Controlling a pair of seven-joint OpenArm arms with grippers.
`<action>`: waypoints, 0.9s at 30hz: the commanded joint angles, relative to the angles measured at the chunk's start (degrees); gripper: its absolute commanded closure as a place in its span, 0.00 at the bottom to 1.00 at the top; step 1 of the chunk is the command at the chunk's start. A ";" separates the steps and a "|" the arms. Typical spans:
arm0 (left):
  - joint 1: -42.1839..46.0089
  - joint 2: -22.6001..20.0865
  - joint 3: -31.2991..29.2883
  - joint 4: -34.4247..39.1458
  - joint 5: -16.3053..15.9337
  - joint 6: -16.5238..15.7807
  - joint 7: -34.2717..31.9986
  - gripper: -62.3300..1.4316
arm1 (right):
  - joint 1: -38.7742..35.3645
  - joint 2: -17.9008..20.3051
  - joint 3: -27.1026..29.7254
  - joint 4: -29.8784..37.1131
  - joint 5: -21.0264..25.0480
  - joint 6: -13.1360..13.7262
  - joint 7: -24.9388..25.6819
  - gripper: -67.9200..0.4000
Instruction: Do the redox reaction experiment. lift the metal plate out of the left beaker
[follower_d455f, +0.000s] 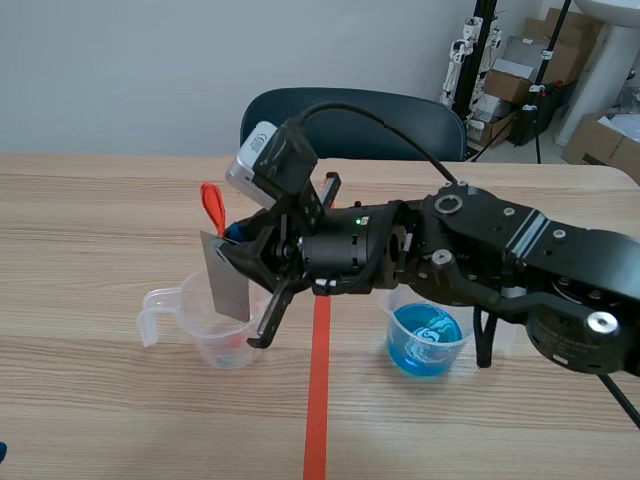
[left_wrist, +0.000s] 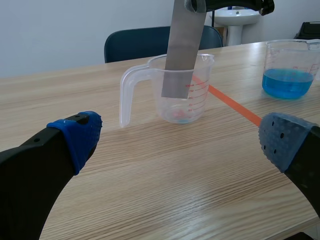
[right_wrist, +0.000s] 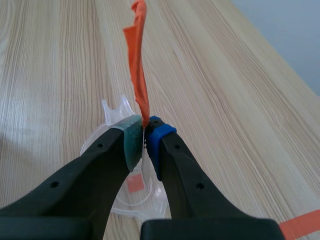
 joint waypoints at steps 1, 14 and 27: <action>0.31 -0.37 -0.15 0.68 -0.17 0.04 -2.84 0.00 | 1.22 -0.07 0.39 2.64 1.44 0.24 0.22 0.99; 0.31 -0.37 -0.15 0.68 -0.17 0.04 -2.84 0.00 | 1.84 -0.04 0.39 8.24 8.76 0.24 -8.15 0.99; 0.31 -0.37 -0.15 0.68 -0.17 0.04 -2.84 0.00 | 2.64 -0.04 9.03 17.99 17.68 0.22 -25.40 0.99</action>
